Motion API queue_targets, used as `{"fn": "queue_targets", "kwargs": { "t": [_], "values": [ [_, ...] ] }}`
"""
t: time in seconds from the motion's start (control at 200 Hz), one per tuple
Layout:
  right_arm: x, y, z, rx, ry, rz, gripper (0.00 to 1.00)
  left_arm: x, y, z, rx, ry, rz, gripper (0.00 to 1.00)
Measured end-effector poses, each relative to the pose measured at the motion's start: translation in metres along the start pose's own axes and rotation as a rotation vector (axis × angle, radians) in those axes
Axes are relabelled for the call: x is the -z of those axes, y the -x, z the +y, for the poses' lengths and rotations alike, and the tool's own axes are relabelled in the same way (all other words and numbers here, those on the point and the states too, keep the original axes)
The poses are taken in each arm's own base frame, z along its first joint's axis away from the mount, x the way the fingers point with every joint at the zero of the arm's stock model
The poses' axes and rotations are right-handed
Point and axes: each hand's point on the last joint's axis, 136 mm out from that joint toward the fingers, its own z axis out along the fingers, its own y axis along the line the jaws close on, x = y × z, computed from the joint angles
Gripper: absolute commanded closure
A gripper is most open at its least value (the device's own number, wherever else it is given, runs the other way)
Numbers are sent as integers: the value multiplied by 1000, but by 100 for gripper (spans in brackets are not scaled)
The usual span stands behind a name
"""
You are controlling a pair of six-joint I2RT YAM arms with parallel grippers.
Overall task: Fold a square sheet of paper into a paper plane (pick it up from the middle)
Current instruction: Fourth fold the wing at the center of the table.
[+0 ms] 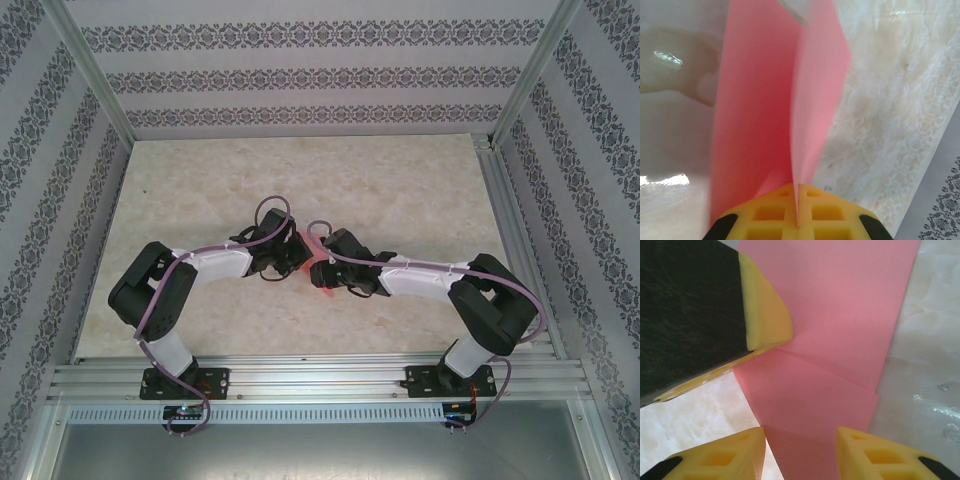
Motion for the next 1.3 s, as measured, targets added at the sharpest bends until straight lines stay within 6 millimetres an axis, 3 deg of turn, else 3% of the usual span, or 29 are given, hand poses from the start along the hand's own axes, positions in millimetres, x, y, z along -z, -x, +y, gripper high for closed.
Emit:
{"fn": "queue_targets", "kwargs": {
  "t": [0.12, 0.205, 0.525, 0.694, 0.909, 1.089, 1.299],
  "values": [
    [-7, 0, 0, 20, -15, 3, 62, 0, -1, 0, 0, 0, 4, 95],
    [-9, 0, 2, 37, -22, 0, 58, 0, 0, 0, 1, 0, 3, 95],
    [-1, 6, 8, 79, -37, -21, 49, 1, 0, 1, 6, 1, 8, 94],
    [6, 13, 13, 79, -21, -50, 55, 1, 0, 2, 7, 3, 8, 94],
    [-3, 8, 9, 79, -41, -23, 55, 4, 0, -1, 5, -2, 6, 93],
    [-4, 8, 9, 80, -44, -23, 60, 5, 1, 2, 12, 8, 7, 93],
    [-4, 8, 9, 82, -43, -22, 50, 5, 1, 4, 14, 13, 10, 92]
  ]
}}
